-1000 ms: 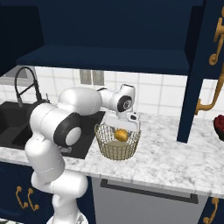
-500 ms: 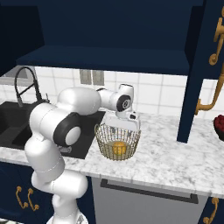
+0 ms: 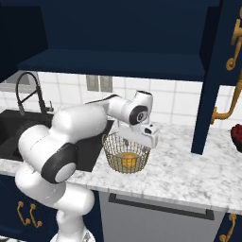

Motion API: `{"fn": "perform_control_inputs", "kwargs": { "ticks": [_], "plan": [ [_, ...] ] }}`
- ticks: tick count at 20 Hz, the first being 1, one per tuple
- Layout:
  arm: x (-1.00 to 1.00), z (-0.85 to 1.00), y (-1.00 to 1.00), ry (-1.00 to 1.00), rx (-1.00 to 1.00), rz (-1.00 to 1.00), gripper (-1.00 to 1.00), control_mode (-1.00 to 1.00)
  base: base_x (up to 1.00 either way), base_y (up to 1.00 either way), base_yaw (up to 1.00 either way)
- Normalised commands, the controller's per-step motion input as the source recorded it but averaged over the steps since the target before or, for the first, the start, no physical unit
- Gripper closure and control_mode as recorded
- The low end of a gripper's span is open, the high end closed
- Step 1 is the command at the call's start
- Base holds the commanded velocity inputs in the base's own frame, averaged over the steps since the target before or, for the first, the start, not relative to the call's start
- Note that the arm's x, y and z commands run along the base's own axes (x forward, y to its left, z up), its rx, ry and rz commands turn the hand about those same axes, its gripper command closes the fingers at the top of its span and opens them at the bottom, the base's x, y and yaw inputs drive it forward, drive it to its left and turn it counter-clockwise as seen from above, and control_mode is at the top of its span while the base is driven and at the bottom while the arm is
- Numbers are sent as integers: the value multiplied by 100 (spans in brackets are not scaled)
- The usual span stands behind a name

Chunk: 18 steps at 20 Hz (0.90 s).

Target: Open the cabinet, pick up the bread from the cabinet and place it in the basket. Then move the basket to the dining counter.

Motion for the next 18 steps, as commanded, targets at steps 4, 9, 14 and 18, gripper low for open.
{"fn": "perform_control_inputs", "kwargs": {
  "ticks": [4, 9, 14, 18],
  "plan": [
    [-81, 39, -37, -23, 0, -28, -100, -100, 0, 0, 0],
    [-9, -3, -3, -2, 0, -13, -100, -100, 0, 0, 0],
    [12, -19, 0, -1, 0, -3, -100, -100, 0, 0, 0],
    [8, -4, -5, 0, 1, 0, -100, -100, 0, 0, 0]
  ]
}}
